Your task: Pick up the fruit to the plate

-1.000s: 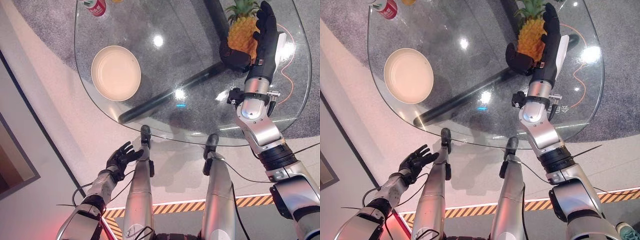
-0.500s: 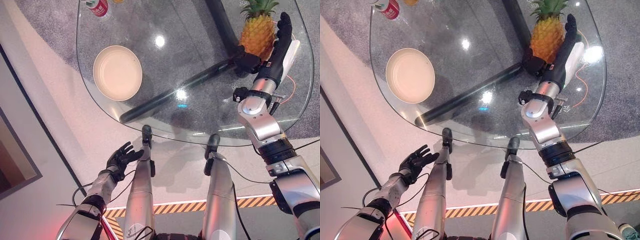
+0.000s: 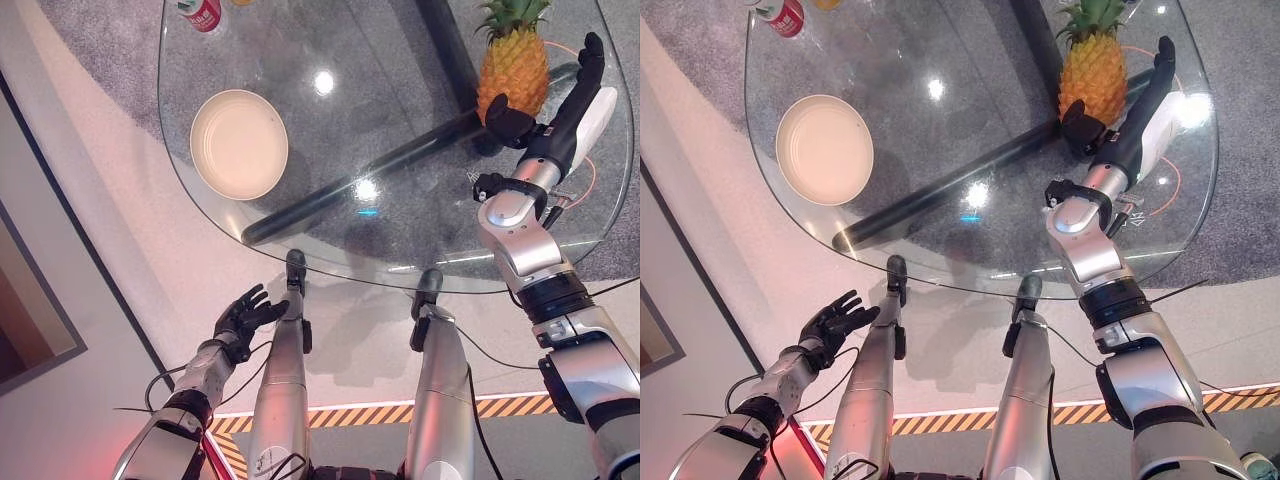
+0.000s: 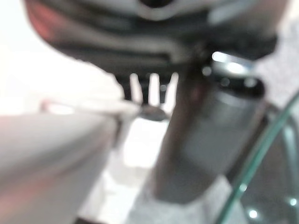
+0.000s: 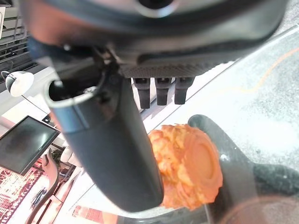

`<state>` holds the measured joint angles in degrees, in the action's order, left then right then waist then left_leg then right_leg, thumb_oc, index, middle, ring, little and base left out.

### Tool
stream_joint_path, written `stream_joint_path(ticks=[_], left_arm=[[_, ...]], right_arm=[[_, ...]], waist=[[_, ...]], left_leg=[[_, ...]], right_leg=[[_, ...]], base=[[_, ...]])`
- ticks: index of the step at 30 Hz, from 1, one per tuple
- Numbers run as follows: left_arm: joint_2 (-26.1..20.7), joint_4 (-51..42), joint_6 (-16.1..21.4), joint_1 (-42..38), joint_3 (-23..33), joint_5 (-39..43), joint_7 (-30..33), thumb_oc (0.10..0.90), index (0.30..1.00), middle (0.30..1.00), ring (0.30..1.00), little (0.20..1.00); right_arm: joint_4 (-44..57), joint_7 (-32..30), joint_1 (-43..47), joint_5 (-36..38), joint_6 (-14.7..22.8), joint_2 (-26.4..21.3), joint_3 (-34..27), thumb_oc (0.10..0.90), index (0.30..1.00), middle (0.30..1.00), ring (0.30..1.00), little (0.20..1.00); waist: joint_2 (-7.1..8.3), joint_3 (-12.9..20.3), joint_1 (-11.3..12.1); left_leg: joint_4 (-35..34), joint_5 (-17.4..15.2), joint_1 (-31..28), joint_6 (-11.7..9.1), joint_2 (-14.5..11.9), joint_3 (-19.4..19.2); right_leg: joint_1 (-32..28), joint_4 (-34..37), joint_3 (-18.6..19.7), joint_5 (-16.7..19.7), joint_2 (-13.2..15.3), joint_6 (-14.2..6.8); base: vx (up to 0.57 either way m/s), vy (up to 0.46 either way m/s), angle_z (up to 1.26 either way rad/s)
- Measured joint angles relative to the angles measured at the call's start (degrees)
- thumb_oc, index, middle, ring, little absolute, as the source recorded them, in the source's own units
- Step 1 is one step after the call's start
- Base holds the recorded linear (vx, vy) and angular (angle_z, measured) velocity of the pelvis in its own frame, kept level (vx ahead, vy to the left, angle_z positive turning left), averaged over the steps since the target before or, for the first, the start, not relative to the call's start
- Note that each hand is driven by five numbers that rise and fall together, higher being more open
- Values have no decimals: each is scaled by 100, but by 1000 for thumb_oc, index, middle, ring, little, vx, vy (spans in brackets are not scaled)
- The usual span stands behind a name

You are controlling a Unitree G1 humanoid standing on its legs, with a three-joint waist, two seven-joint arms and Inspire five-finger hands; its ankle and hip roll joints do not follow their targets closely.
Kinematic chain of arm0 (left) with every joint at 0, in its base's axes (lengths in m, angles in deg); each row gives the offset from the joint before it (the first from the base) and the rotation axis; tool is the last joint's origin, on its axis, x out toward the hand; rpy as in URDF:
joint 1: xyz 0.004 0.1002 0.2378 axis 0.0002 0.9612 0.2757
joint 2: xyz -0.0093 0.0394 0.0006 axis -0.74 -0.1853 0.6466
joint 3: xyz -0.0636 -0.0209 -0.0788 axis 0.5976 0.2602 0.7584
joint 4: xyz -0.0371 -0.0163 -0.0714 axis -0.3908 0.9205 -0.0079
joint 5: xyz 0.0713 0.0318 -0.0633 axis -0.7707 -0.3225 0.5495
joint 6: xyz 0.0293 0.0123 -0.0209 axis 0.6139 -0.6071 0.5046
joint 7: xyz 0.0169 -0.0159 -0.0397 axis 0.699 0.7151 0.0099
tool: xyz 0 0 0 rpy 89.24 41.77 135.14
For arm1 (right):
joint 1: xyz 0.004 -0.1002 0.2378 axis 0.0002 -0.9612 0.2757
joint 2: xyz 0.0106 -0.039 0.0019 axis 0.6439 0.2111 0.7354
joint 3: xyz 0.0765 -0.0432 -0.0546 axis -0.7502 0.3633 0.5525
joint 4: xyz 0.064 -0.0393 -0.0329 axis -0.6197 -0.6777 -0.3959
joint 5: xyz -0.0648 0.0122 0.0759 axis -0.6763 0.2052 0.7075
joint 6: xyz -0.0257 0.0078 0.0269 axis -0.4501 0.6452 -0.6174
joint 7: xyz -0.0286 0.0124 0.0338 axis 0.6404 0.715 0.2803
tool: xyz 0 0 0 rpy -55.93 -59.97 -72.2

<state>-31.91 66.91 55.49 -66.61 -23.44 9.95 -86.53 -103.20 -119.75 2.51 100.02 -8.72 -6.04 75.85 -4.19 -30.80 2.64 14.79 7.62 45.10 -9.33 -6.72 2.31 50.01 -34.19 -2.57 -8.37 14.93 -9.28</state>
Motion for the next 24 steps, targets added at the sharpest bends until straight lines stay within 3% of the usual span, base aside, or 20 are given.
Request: stream_joint_path(ticks=[10, 24], left_arm=[[0, 0, -10, -1, -38, 0, -13, 800, 900, 900, 900, 900], [0, 0, -18, -1, -45, -1, -20, 800, 900, 900, 900, 900]], right_arm=[[-184, 130, 162, 255, -2, 3, 142, 800, 900, 900, 900, 900], [-446, 632, 389, 780, -318, 59, 352, 800, 900, 900, 900, 900]], waist=[[-3, -1, 40], [-3, -1, 41]], left_leg=[[-1, 11, 2, -19, 1, 3], [-8, 13, 12, -21, 1, 5]], right_leg=[[8, -46, 0, -33, 4, -6], [17, -54, -4, -51, 3, -4]], base=[[0, 0, 0], [0, 0, 0]])
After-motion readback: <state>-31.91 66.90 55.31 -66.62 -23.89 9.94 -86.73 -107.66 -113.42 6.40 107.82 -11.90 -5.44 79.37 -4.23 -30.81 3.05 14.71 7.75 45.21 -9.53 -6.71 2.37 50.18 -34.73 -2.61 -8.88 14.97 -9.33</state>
